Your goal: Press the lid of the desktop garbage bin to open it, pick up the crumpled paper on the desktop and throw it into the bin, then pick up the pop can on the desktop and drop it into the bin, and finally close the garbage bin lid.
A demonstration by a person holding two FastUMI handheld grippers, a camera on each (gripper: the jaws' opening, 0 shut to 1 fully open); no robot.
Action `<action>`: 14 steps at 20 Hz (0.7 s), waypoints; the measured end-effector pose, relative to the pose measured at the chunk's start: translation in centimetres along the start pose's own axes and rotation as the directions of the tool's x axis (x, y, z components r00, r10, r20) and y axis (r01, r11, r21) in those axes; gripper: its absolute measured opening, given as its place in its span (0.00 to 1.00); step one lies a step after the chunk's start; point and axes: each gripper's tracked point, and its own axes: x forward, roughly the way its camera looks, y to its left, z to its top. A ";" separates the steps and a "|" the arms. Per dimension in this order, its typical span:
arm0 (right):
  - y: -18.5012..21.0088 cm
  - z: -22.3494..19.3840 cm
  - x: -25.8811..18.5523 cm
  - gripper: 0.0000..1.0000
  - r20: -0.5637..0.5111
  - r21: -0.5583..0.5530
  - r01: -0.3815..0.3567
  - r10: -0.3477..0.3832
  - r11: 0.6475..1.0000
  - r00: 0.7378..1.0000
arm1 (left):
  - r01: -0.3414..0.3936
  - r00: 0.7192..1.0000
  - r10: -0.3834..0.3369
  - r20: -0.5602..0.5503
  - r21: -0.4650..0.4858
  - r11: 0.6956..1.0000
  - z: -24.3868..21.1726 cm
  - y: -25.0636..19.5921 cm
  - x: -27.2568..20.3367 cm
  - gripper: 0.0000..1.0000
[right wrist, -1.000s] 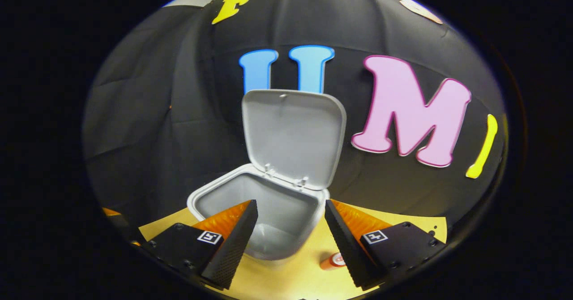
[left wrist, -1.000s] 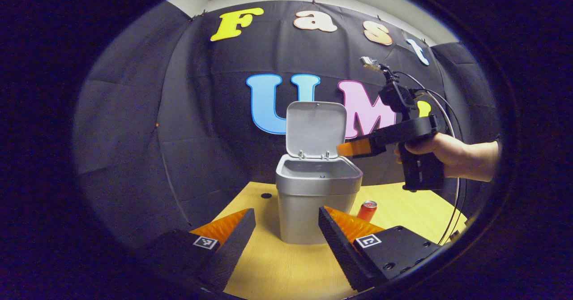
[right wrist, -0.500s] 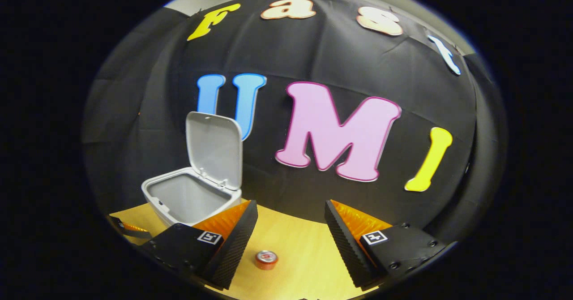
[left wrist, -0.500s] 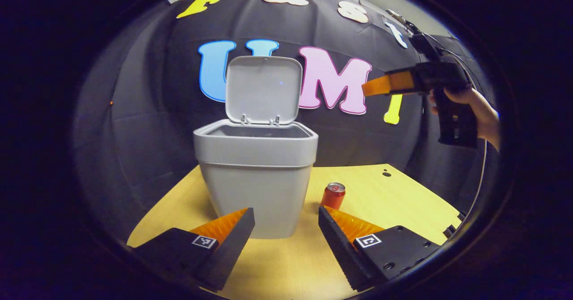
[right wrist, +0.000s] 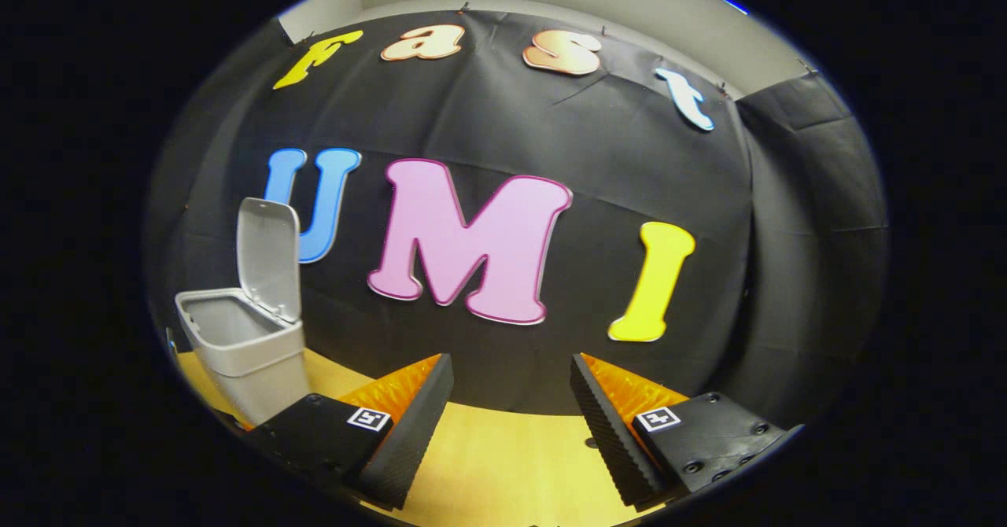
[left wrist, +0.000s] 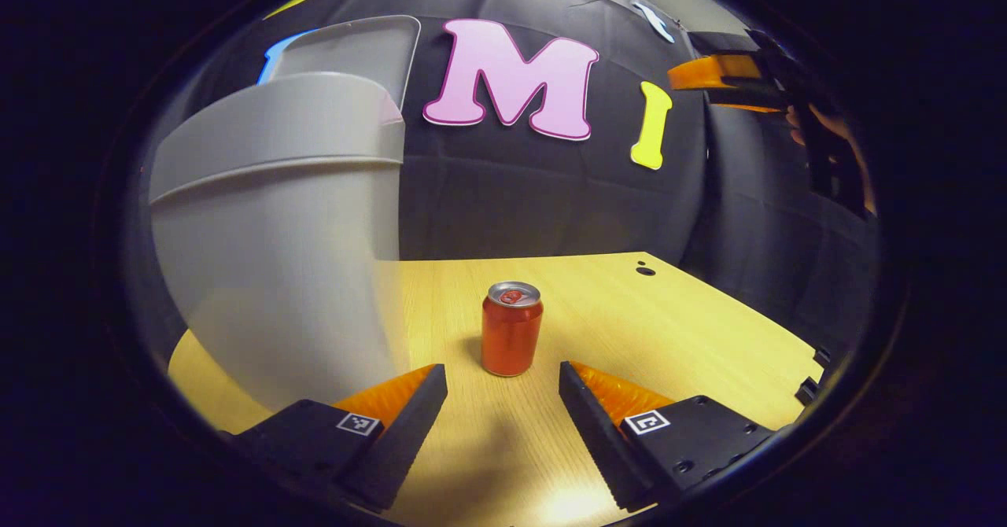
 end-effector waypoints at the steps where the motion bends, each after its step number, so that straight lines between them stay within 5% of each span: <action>1: -0.6 -0.7 -0.1 0.97 0.000 0.003 0.011 -0.011 1.000 1.000 | -0.008 1.000 0.008 -0.001 0.002 1.000 -0.4 0.0 1.5 0.97; 7: -4.1 -7.0 0.8 0.97 -0.090 -0.068 0.069 -0.075 0.995 0.993 | 0.007 1.000 -0.008 0.006 0.045 0.999 -1.0 -0.6 8.7 0.95; 14: -4.9 -9.7 1.1 0.97 -0.118 -0.045 0.094 -0.099 0.995 0.988 | 0.009 1.000 -0.010 0.018 0.043 0.999 0.0 -1.1 12.0 0.95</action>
